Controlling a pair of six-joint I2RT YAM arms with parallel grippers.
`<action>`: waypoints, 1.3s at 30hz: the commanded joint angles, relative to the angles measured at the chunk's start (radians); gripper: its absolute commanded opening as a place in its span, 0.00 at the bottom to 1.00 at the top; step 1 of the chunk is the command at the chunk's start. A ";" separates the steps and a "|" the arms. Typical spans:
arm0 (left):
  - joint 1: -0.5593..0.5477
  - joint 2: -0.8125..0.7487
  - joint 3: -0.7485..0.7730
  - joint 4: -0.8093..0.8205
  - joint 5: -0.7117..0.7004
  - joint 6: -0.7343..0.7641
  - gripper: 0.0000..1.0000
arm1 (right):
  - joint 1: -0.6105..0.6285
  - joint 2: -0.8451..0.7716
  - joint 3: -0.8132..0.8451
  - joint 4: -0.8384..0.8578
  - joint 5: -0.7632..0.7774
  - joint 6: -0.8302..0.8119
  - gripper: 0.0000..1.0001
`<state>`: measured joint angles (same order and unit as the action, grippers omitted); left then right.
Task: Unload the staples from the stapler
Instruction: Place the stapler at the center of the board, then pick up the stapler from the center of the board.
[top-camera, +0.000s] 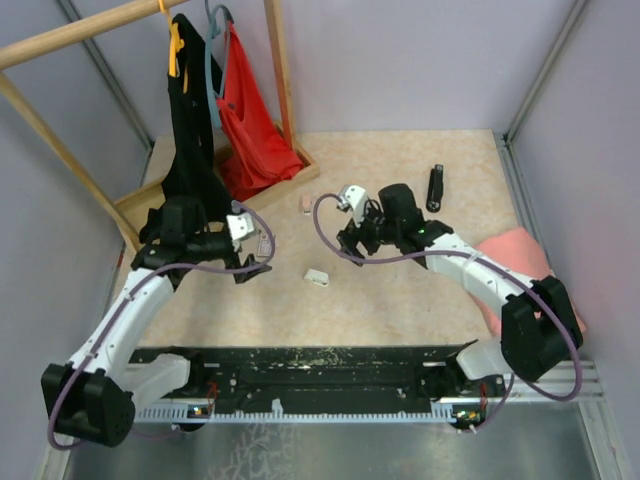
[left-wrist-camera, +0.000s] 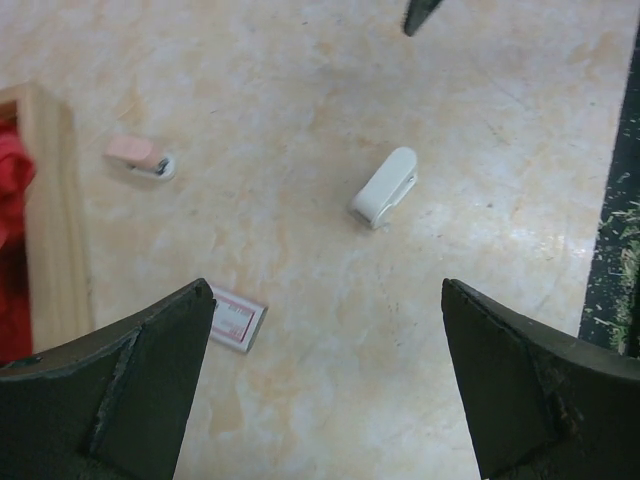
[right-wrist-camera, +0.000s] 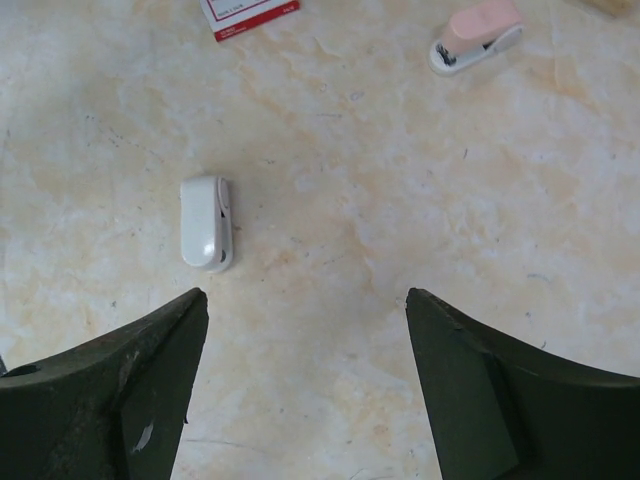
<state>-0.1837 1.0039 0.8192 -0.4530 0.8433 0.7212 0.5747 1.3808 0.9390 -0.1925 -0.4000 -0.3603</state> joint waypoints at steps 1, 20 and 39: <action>-0.132 0.081 0.052 0.017 -0.040 0.077 1.00 | -0.106 -0.032 0.024 -0.071 -0.117 0.098 0.80; -0.468 0.514 0.177 0.048 -0.131 0.405 0.98 | -0.315 -0.011 0.017 -0.131 -0.204 0.115 0.80; -0.513 0.767 0.281 0.032 -0.208 0.396 0.70 | -0.329 0.004 -0.011 -0.114 -0.209 0.091 0.78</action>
<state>-0.6800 1.7477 1.0687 -0.4217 0.6434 1.1248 0.2520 1.3815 0.9276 -0.3378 -0.5804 -0.2531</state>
